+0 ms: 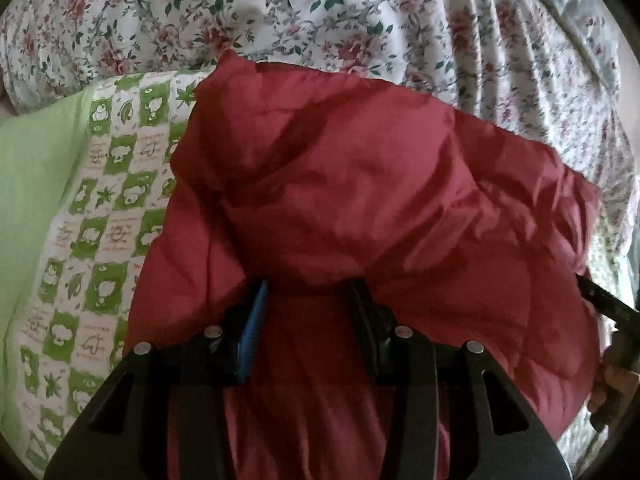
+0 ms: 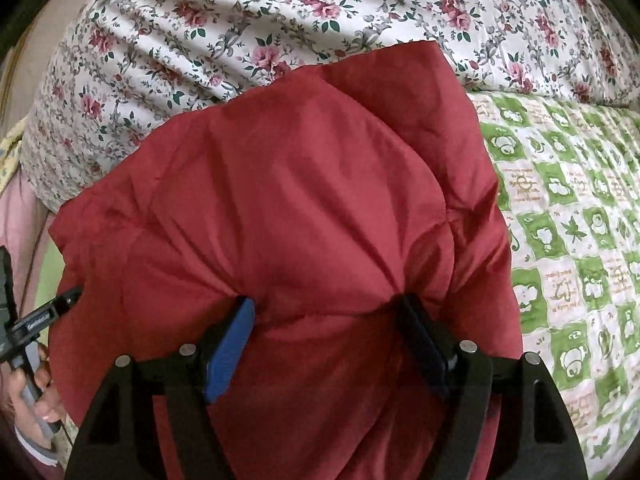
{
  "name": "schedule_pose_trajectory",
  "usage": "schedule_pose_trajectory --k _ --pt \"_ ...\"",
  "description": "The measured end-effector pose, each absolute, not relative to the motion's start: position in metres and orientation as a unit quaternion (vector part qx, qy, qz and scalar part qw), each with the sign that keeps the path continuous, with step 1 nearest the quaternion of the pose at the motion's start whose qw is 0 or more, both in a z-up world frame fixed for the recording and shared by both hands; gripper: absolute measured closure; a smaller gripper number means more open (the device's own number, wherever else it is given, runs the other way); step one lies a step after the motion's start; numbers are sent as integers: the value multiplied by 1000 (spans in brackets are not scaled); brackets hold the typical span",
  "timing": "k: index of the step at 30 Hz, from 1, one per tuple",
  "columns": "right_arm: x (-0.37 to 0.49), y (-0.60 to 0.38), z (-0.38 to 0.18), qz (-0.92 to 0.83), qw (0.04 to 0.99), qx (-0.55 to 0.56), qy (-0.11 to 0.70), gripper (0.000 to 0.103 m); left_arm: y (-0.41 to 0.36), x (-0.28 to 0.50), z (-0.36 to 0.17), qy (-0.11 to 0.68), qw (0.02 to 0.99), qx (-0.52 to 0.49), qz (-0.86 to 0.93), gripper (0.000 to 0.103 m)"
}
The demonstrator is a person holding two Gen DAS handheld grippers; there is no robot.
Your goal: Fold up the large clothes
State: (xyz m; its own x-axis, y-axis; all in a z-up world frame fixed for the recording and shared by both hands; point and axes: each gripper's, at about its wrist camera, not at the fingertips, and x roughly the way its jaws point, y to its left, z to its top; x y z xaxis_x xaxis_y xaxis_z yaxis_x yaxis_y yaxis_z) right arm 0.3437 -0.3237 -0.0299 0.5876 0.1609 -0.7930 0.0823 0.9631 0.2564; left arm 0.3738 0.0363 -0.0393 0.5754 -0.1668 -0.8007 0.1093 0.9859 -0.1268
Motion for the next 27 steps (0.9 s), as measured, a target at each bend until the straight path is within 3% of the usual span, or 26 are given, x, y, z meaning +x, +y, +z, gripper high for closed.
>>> schedule_pose_trajectory --k 11,17,27 --pt "319 -328 -5 31 896 147 418 26 34 355 -19 444 890 -22 -95 61" --pt "288 -339 7 31 905 144 400 26 49 326 -5 426 895 -50 -122 46" --pt "260 -377 3 17 900 160 406 24 72 300 4 417 898 -67 -122 42"
